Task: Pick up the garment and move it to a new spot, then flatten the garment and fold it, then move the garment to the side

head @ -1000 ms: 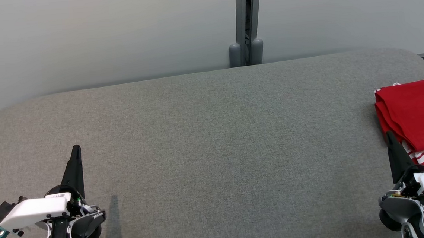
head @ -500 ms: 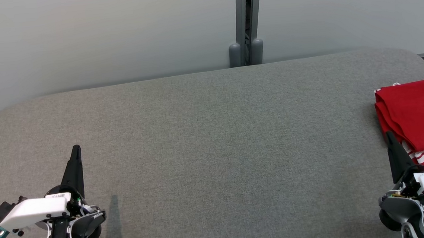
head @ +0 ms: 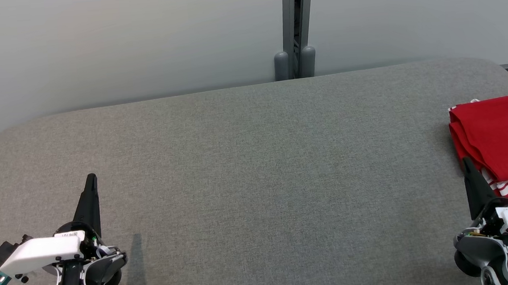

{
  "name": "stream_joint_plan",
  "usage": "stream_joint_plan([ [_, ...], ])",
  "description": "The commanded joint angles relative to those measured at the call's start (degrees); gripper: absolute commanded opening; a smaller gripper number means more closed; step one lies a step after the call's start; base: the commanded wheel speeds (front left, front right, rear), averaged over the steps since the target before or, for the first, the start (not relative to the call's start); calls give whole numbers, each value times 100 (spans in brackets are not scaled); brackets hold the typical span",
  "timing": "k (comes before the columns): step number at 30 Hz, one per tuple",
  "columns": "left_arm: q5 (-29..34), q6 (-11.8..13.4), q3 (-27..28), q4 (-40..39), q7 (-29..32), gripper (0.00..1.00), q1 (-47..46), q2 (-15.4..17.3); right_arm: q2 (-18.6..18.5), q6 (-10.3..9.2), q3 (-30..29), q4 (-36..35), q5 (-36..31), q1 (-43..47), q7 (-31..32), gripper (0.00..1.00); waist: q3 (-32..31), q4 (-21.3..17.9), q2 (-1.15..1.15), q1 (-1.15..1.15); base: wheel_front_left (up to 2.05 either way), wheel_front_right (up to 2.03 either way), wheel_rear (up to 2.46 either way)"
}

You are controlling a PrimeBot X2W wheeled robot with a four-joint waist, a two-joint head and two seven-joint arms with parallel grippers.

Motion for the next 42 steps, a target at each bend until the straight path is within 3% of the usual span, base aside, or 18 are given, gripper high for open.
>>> stream_joint_plan([
  [1,-11,-24,20,-3,8,0,-80,32,-53,0,-9,-4,27,-35,35,0,0,0,0,0,0,0,0],
  [42,-11,-24,19,-3,8,0,-80,32,-53,0,-8,-4,27,-35,36,0,0,0,0,0,0,0,0],
])
